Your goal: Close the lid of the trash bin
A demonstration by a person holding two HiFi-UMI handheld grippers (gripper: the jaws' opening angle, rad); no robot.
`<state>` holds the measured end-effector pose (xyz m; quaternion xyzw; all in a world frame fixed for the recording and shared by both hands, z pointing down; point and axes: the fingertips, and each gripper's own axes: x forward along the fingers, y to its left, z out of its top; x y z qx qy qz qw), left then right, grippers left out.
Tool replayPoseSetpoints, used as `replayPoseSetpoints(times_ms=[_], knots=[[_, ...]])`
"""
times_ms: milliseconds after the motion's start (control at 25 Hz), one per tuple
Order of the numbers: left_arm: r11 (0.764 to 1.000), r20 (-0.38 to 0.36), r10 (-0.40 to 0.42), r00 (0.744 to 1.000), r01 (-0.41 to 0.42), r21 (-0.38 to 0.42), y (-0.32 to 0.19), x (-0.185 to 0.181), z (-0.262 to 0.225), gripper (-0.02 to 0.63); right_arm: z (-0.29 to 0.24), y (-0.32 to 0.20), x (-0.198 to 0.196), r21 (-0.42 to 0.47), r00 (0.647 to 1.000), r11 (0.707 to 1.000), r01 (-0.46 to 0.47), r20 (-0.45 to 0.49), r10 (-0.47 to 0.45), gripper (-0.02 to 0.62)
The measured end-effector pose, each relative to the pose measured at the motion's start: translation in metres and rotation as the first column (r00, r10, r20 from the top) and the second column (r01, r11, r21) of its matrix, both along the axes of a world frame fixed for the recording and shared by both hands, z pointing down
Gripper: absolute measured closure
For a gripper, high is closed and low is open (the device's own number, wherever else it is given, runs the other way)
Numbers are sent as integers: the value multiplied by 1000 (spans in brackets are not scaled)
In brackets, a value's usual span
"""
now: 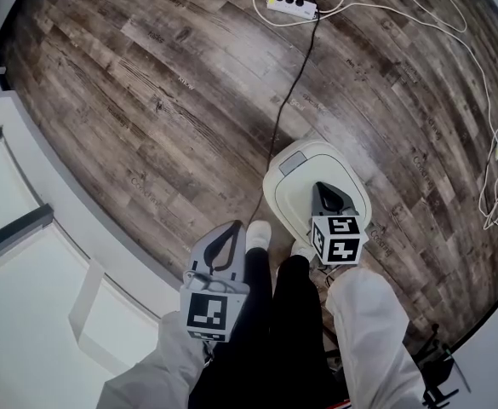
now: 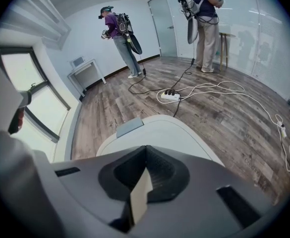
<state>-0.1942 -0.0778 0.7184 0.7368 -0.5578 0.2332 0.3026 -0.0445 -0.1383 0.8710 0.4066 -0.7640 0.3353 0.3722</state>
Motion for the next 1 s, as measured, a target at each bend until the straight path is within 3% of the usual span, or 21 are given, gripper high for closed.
replayPoseSetpoints(times_ms=[120,440,800,1000], knots=[[1000,-1,11,1000,-11,7,2,1,-6,601,-12,-1,12,18,997,997,-71,40,70,572],[996,22,63,998,-64,64,2,3,-34,601,-68,11,56,76,990,987,-139,2,139,572],[978,52,131,990,-138,156,-11,27,-144,601,-212,25,93,177,970,953,-244,44,241,572],[962,52,166,985,-173,211,-8,46,-212,601,-310,35,109,253,966,933,-257,82,244,572]])
